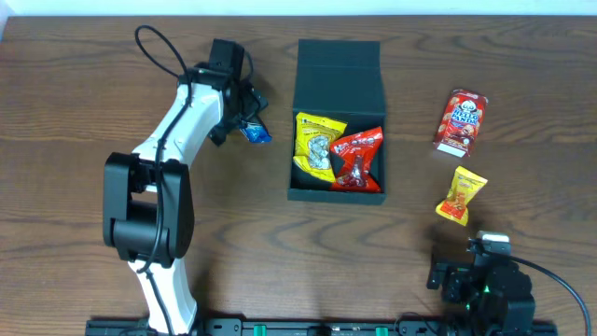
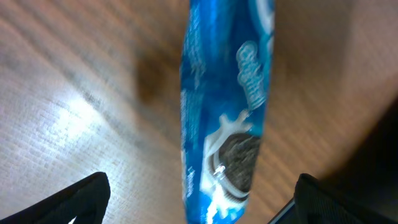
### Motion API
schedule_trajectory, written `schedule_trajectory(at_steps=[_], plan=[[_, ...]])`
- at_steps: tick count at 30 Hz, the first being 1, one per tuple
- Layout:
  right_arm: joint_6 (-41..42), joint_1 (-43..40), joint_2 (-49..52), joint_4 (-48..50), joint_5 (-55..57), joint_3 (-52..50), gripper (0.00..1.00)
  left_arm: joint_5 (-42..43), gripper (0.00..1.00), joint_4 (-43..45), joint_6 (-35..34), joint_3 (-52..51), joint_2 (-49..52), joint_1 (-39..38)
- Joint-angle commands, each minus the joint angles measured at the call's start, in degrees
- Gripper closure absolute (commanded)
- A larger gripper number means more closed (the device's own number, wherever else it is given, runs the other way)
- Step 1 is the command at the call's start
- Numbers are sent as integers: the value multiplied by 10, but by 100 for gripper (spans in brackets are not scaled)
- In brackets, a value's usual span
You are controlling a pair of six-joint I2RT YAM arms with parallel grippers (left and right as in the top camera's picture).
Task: Pack container
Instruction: 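Move the left gripper to the blue Oreo packet and grasp it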
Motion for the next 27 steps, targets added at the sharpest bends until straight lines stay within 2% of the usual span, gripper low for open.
schedule_trajectory(at_steps=[1, 6, 27], plan=[[-4, -5, -3, -3, 1, -2, 1, -13, 5, -19, -4, 45, 31, 4], [-4, -6, -3, -3, 1, -2, 1, -7, 5, -57, 0, 100, 73, 3], [-4, -6, -3, -3, 1, -2, 1, 0, 5, -58, 0, 102, 128, 3]])
